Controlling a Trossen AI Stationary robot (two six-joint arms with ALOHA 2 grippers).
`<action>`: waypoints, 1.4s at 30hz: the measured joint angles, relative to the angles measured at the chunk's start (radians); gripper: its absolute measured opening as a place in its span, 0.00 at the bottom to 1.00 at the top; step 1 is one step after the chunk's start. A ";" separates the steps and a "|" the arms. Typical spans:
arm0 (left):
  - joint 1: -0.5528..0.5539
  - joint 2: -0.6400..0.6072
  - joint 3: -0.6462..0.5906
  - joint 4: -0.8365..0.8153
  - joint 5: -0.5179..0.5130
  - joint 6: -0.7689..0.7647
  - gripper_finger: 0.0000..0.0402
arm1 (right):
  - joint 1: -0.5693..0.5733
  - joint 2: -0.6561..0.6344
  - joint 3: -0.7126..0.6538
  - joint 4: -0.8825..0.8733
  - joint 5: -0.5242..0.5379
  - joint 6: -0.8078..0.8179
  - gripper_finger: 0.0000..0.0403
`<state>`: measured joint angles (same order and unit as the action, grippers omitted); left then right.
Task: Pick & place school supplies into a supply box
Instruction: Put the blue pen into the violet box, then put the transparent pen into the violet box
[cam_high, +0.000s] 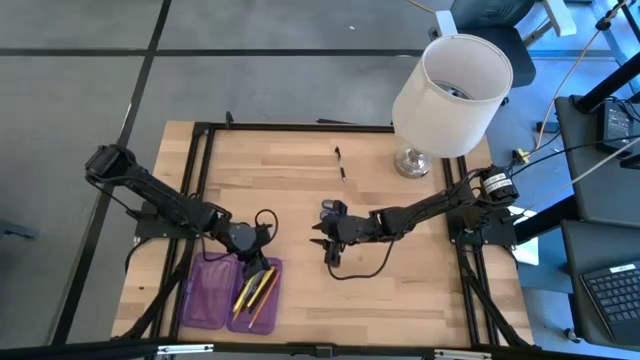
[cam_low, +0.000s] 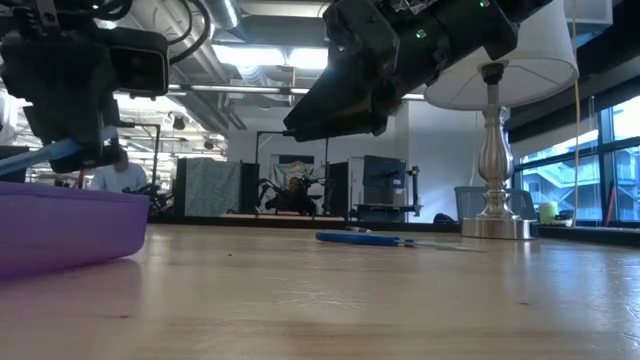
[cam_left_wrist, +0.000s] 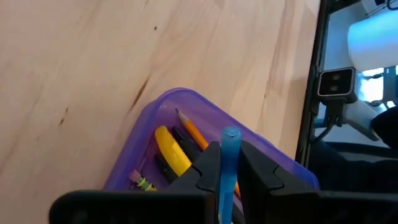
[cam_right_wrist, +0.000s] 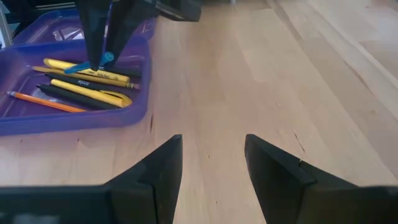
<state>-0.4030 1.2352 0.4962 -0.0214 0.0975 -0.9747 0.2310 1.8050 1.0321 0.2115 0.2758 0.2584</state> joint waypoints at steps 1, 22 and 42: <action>0.000 0.002 0.000 -0.001 -0.001 -0.005 0.06 | 0.000 0.000 0.000 0.000 0.000 0.000 0.44; 0.000 0.007 -0.002 0.001 -0.001 -0.025 0.18 | 0.000 0.000 0.000 -0.001 0.000 -0.001 0.44; 0.131 -0.255 -0.002 -0.005 0.067 0.276 0.19 | -0.194 -0.017 -0.001 -0.024 0.164 0.154 0.45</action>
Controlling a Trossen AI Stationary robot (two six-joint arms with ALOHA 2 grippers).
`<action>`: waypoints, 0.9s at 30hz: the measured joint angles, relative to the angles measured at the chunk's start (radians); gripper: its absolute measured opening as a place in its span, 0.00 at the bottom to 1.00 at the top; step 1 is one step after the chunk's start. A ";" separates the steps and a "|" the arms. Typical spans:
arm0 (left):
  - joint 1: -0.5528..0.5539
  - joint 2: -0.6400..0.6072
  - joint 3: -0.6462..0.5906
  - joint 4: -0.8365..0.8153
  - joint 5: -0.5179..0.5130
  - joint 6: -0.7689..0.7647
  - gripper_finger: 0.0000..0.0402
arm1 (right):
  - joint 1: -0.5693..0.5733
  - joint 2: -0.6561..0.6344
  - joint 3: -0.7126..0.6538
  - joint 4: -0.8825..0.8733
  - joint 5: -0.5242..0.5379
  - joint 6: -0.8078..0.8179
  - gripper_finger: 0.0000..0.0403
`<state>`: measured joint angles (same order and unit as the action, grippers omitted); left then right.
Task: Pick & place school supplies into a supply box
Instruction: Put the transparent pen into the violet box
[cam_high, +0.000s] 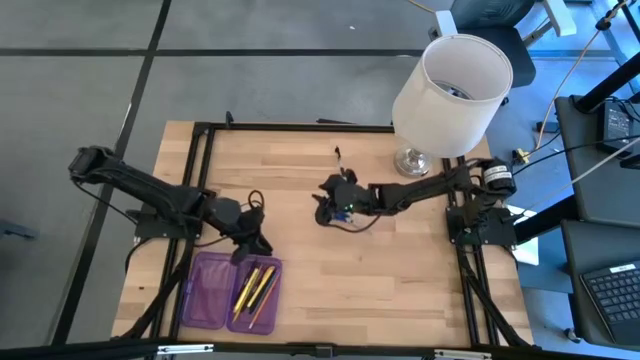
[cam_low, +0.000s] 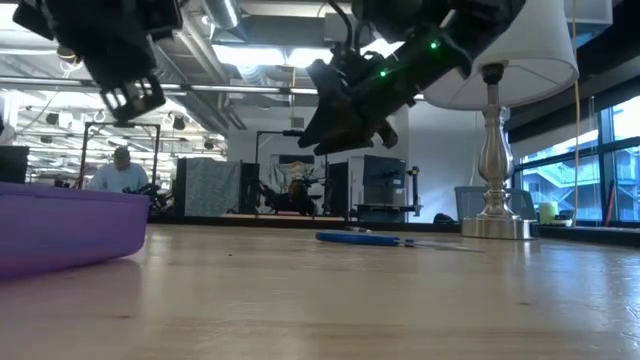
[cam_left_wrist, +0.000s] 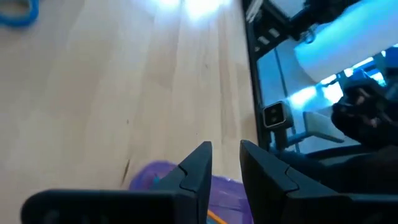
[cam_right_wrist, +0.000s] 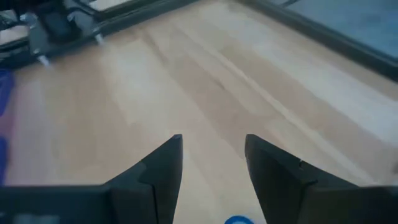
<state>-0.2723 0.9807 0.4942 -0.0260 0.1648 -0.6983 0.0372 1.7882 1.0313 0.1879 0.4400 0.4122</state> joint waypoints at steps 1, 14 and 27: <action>0.000 -0.011 0.000 0.001 -0.009 0.027 0.19 | -0.009 0.000 0.000 -0.001 -0.018 -0.004 0.45; 0.001 -0.035 0.000 0.000 -0.256 0.362 0.19 | -0.149 0.013 0.000 -0.133 0.158 0.058 0.44; 0.000 -0.034 0.000 0.000 -0.305 0.437 0.19 | -0.194 0.147 0.001 -0.171 0.239 0.265 0.44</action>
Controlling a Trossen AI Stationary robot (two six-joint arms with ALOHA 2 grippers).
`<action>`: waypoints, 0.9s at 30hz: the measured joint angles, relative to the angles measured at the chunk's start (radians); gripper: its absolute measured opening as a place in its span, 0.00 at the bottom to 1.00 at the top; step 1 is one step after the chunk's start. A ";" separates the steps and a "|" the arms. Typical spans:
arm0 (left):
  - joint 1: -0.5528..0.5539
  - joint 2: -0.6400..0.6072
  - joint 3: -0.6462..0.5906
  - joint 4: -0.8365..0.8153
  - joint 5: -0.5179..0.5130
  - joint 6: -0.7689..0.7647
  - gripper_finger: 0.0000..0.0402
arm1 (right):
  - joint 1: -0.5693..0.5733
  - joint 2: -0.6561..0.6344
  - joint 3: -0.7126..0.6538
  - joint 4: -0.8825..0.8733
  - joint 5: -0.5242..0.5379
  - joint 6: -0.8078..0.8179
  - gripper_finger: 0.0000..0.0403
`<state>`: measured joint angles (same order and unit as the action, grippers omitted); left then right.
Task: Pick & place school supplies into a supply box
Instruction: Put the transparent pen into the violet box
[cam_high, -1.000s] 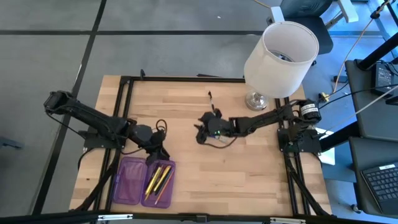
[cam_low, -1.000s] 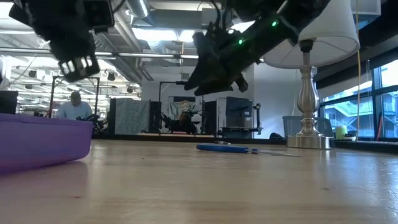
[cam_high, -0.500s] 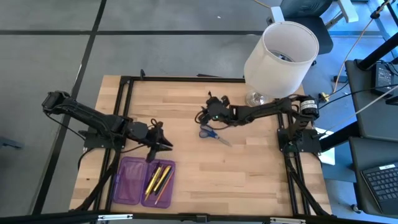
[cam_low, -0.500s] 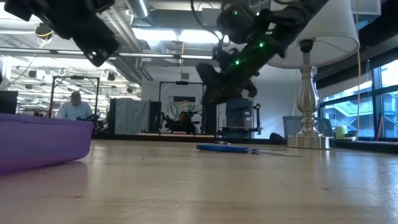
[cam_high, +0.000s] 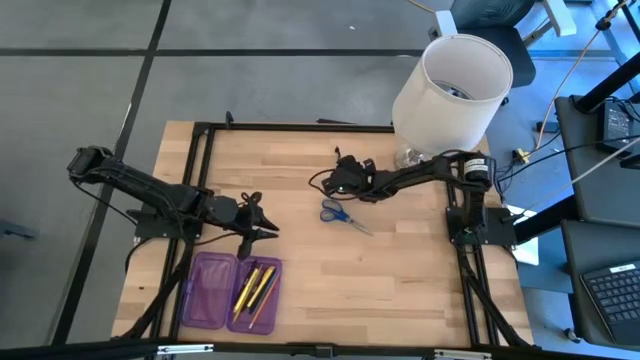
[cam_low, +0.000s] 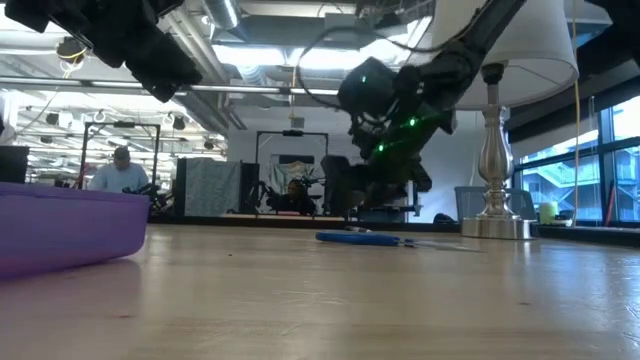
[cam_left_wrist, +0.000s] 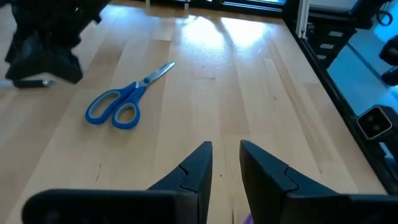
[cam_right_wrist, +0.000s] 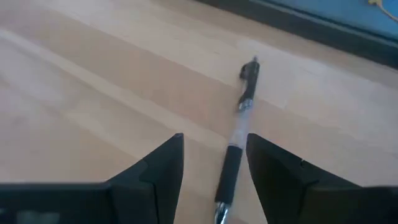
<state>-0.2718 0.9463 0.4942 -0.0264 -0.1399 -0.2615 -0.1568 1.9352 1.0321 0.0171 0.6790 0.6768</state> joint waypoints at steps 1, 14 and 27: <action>0.000 0.000 0.000 0.000 0.000 0.010 0.19 | -0.005 0.009 0.000 0.006 -0.002 0.007 0.44; 0.000 0.000 0.000 -0.025 0.003 0.048 0.20 | -0.051 0.055 0.000 0.061 -0.149 0.056 0.44; 0.000 0.000 0.000 -0.031 0.003 0.039 0.18 | -0.033 0.041 0.001 0.088 -0.059 0.005 0.44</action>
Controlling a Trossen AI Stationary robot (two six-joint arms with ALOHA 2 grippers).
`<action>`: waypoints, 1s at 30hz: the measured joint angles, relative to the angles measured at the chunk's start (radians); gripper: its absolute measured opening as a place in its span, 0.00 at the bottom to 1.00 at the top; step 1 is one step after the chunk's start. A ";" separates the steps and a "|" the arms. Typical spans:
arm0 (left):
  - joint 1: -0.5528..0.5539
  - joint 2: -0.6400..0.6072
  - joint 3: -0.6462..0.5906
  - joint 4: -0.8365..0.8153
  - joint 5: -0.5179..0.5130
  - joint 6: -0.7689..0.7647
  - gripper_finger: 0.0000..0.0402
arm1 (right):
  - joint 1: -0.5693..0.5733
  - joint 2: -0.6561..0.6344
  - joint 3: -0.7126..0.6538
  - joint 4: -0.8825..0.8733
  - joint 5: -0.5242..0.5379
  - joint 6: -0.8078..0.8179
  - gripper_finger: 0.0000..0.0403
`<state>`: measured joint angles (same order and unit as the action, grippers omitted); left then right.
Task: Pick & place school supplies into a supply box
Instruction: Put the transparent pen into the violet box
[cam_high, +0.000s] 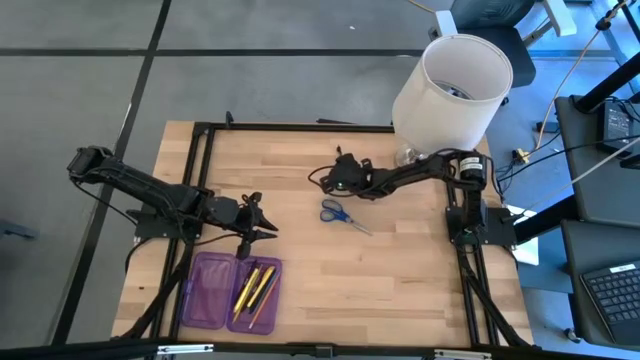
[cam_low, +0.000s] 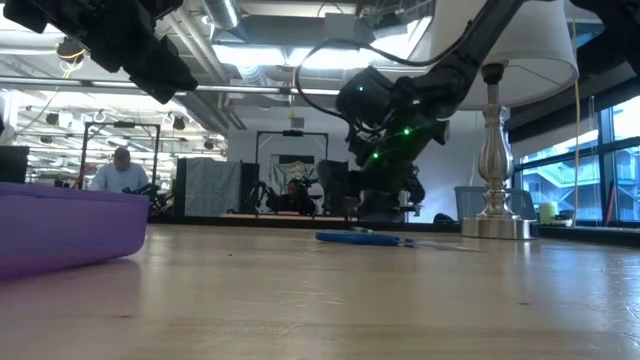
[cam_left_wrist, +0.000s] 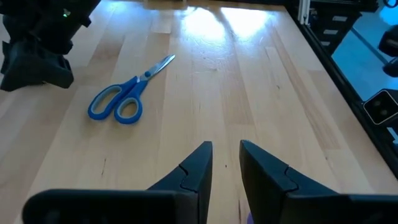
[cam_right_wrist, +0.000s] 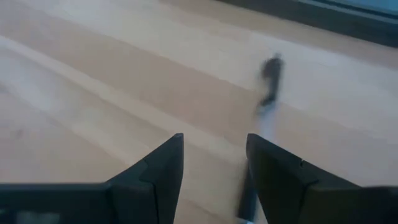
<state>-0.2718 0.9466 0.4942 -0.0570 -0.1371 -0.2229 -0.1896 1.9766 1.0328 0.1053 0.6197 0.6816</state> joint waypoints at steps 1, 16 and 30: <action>0.000 0.000 0.000 0.000 0.000 -0.002 0.18 | -0.001 0.000 0.000 -0.014 0.000 0.015 0.44; 0.000 0.000 0.000 0.008 0.000 0.000 0.18 | -0.007 0.018 -0.001 -0.100 0.001 0.051 0.44; 0.000 0.000 0.000 0.008 0.000 0.001 0.19 | -0.006 0.058 0.001 -0.103 0.027 0.103 0.31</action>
<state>-0.2721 0.9466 0.4946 -0.0486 -0.1375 -0.2219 -0.1955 2.0346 1.0336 0.0021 0.6465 0.7849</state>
